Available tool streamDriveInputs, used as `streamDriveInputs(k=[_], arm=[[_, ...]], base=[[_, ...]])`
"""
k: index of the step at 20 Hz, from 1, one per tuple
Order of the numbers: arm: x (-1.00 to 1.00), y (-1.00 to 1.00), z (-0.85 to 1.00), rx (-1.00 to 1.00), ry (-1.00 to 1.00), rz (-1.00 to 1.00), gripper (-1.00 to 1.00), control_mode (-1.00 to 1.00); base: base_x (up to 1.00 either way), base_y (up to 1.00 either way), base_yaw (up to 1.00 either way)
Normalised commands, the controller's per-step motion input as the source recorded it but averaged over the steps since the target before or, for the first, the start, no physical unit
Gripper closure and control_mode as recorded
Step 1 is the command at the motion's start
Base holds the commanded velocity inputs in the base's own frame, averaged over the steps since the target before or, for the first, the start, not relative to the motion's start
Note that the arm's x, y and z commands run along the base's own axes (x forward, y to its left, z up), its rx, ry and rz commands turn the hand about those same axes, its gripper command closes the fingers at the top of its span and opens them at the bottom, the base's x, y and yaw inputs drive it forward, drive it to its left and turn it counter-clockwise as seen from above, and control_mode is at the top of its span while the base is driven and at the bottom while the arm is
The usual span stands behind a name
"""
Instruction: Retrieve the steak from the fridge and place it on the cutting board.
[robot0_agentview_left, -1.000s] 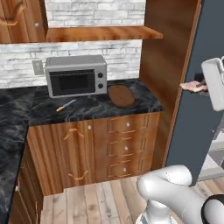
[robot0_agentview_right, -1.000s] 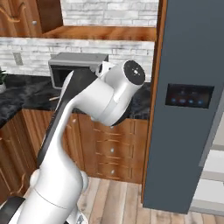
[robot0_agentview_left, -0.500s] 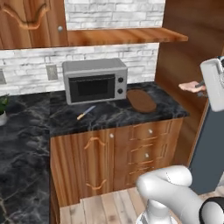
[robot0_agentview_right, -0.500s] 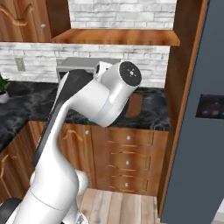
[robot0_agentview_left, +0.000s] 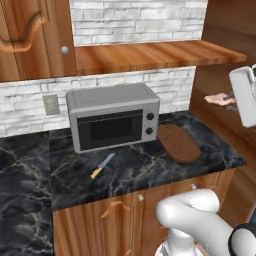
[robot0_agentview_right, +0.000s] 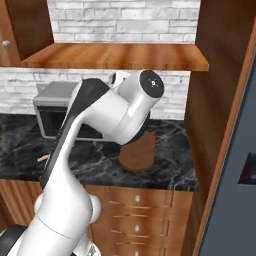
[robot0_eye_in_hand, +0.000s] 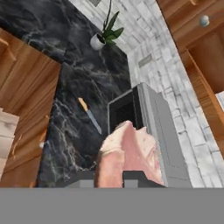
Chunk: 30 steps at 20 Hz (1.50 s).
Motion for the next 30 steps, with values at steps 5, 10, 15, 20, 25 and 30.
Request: streamDriveInputs(k=[5, 10, 15, 20, 25, 30], arm=[[0.00, 0.00, 0.00, 0.00, 0.00, 0.00, 1.00, 1.00], [0.43, 0.03, -0.23, -0.02, 0.05, -0.08, 1.00, -1.00], [0.09, 0.00, -0.50, -0.04, 0.09, -0.16, 1.00, -1.00], [0.00, 0.00, -0.55, -0.05, 0.01, -0.14, 1.00, -1.00], [0.03, 0.00, -0.55, -0.05, 0.00, -0.12, 1.00, -1.00], [0.03, -0.08, -0.60, -0.01, 0.00, -0.10, 1.00, -1.00]], base=[[0.77, 0.09, -0.11], [0.12, 0.01, -0.02], [0.00, 0.00, 0.00], [0.00, 0.00, 0.00], [0.00, 0.00, 0.00], [0.00, 0.00, 0.00]])
